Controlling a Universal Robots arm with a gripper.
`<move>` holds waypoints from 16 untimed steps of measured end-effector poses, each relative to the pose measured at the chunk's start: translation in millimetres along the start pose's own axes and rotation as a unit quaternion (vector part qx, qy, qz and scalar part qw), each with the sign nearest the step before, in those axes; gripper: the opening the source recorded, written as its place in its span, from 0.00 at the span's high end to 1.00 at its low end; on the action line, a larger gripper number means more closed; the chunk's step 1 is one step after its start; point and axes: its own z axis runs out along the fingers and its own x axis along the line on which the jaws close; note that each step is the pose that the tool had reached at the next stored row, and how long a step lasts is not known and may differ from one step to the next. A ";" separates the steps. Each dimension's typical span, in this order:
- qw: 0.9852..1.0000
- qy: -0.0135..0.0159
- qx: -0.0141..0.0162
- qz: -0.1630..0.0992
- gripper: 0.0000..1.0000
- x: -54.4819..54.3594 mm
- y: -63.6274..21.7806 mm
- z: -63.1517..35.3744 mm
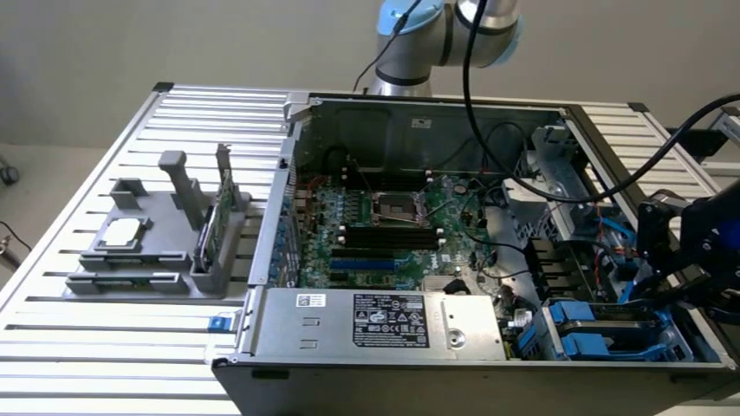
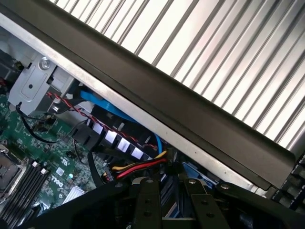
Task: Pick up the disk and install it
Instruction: 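Insert the first disk wire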
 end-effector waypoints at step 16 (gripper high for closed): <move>1.000 0.002 0.000 0.007 0.83 -0.2 0.3 0.7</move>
